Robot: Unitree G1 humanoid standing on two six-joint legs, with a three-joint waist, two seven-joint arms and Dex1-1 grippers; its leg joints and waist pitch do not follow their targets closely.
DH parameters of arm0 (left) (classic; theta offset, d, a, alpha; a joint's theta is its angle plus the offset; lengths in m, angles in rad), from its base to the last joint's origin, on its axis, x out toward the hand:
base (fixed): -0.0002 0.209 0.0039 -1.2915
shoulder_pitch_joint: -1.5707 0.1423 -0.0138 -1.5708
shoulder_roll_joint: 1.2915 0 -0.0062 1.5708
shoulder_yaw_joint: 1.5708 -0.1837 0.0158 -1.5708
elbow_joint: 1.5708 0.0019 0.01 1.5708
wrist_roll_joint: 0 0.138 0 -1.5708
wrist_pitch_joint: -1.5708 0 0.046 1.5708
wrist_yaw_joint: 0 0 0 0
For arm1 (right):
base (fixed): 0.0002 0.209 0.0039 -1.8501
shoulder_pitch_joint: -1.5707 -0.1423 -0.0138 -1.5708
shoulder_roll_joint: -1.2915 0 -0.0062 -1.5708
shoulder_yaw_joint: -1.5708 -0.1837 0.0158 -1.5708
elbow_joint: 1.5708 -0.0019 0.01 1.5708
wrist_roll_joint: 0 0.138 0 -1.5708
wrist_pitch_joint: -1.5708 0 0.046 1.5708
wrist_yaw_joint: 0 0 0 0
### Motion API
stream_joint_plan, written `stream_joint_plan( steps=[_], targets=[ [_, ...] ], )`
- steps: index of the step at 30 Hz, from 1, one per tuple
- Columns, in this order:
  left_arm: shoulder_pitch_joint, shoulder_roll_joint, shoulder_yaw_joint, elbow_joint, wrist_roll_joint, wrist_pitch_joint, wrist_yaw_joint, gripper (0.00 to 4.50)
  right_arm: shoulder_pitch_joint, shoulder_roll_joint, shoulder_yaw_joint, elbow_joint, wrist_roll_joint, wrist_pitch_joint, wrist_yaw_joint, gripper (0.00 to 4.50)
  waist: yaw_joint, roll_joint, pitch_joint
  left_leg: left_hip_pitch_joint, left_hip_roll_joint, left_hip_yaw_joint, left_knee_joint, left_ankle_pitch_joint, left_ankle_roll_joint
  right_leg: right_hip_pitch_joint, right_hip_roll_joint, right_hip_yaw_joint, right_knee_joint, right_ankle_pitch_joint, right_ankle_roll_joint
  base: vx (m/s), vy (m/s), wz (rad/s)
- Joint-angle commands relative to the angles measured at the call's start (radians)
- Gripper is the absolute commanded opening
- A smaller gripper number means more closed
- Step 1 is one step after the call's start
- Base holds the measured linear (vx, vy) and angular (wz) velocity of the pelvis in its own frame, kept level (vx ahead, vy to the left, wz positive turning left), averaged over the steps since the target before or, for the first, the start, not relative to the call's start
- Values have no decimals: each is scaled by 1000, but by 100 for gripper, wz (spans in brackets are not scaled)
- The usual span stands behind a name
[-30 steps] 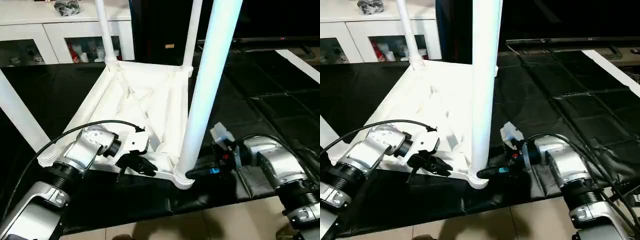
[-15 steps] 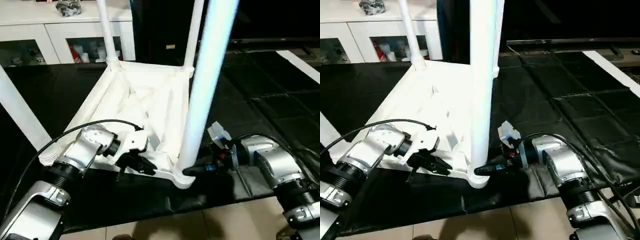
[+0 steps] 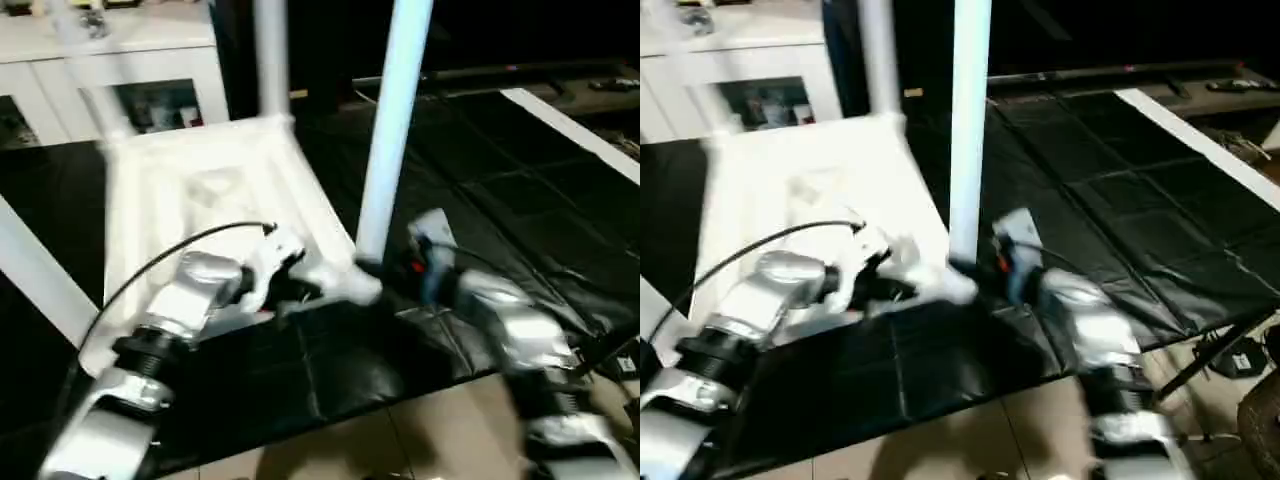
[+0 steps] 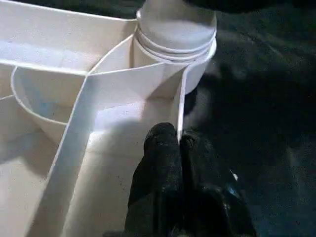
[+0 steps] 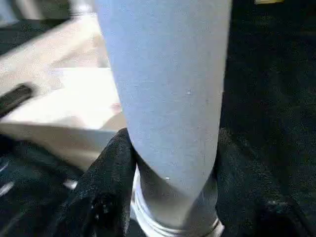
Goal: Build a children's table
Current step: Rotate leg to tighten
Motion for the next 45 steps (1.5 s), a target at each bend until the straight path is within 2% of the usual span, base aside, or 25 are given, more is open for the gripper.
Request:
stream_joint_plan(
  steps=[1,5,7,10,13,15,17,20,22,24,25,26,27,29,32,36,37,38,41,43,45],
  targets=[
    [-48,-80,-11,-65,-41,-3,23,0,-5,77,104,22,-17,22,-3,196,11,-2,-79,-8,15,-4,-57,-89,56,67,-68,55,-75,-254,-163,0,0,0],
    [-45,-86,-13,-67,-32,-2,33,0,-2,81,111,22,-26,15,-1,196,11,-3,-80,-8,17,-4,-57,-87,74,70,-69,57,-71,-212,-176,0,0,0],
    [-42,-84,-15,-71,-28,1,43,0,6,90,102,10,-7,24,8,249,10,-3,-77,-7,18,-3,-59,-100,77,70,-69,57,-74,-220,-179,0,0,0],
    [-42,-71,-14,-70,-25,1,39,0,18,77,99,-4,-9,14,14,273,11,-1,-76,-5,18,-4,-60,-113,70,69,-71,57,-77,-246,-172,0,0,0],
    [-42,-51,-16,-69,-22,-6,23,0,31,59,94,-25,3,5,46,311,13,-1,-77,-4,20,-4,-60,-111,70,68,-70,59,-75,-233,-173,0,0,0],
    [-39,-22,-24,-68,-22,-23,-18,0,48,26,91,-56,27,3,106,317,15,-2,-77,-4,19,-4,-60,-110,78,71,-70,59,-74,-219,-176,0,0,0],
    [-37,-1,-32,-66,-21,-42,-49,0,58,1,91,-75,39,7,146,349,17,-1,-78,-4,21,-4,-60,-100,87,70,-71,60,-70,-197,-181,0,0,0],
    [-33,48,-50,-57,-19,-77,-127,0,87,-71,99,-127,68,15,263,363,22,-2,-76,-2,21,-3,-60,-115,89,70,-70,60,-73,-211,-181,0,0,0],
    [-31,78,-60,-55,-19,-92,-171,0,103,-119,100,-153,84,13,334,386,31,0,-75,0,22,-3,-60,-123,85,69,-72,60,-76,-232,-171,0,0,0],
    [-27,102,-70,-58,-21,-100,-212,0,111,-157,95,-169,98,17,388,399,35,0,-75,4,24,-1,-60,-127,84,65,-72,62,-75,-229,-181,0,0,0],
    [-21,129,-90,-58,-17,-132,-264,0,114,-200,85,-171,111,10,448,408,38,6,-76,3,24,-3,-60,-127,81,66,-72,61,-74,-230,-181,0,0,0],
    [-16,140,-97,-60,-18,-148,-289,0,114,-220,82,-171,118,10,476,408,40,2,-76,2,25,-3,-60,-136,80,68,-71,60,-75,-237,-177,0,0,0],
    [-13,147,-103,-63,-20,-162,-311,0,114,-234,82,-173,123,8,503,431,45,3,-77,3,26,-2,-60,-133,81,67,-70,60,-73,-228,-179,0,0,0],
    [-8,158,-112,-68,-25,-179,-342,0,116,-255,84,-177,130,7,540,444,53,2,-78,3,27,-2,-59,-128,81,67,-71,60,-71,-217,-184,0,0,0],
    [5,194,-145,-95,-33,-200,-432,0,120,-328,109,-188,145,8,642,444,62,1,-79,1,31,-2,-59,-116,83,68,-72,60,-65,-196,-191,0,0,0],
    [11,223,-177,-117,-40,-239,-517,0,112,-386,136,-176,141,-27,747,444,76,-4,-77,3,29,2,-58,-123,84,65,-73,60,-70,-236,-182,0,0,0],
    [9,227,-184,-116,-36,-247,-527,0,108,-390,138,-171,141,-35,758,444,79,-3,-76,5,30,2,-58,-131,81,61,-74,60,-72,-253,-178,0,0,0],
    [7,230,-189,-112,-32,-260,-535,0,103,-391,139,-163,139,-46,766,444,79,-8,-76,5,30,2,-59,-133,80,62,-73,60,-72,-260,-176,0,0,0],
    [4,242,-214,-105,-16,-304,-575,0,80,-384,151,-124,133,-90,797,444,84,-5,-76,6,31,1,-59,-138,73,60,-74,59,-75,-285,-168,0,0,0],
    [3,241,-224,-105,-11,-314,-584,0,70,-379,160,-111,140,-88,816,418,87,-8,-77,8,32,1,-59,-135,71,59,-74,59,-74,-292,-167,0,0,0],
    [4,239,-227,-106,-10,-318,-588,0,64,-376,170,-104,144,-87,834,411,90,-7,-78,6,33,1,-59,-126,73,60,-75,60,-72,-280,-167,0,0,0]
  ],
)
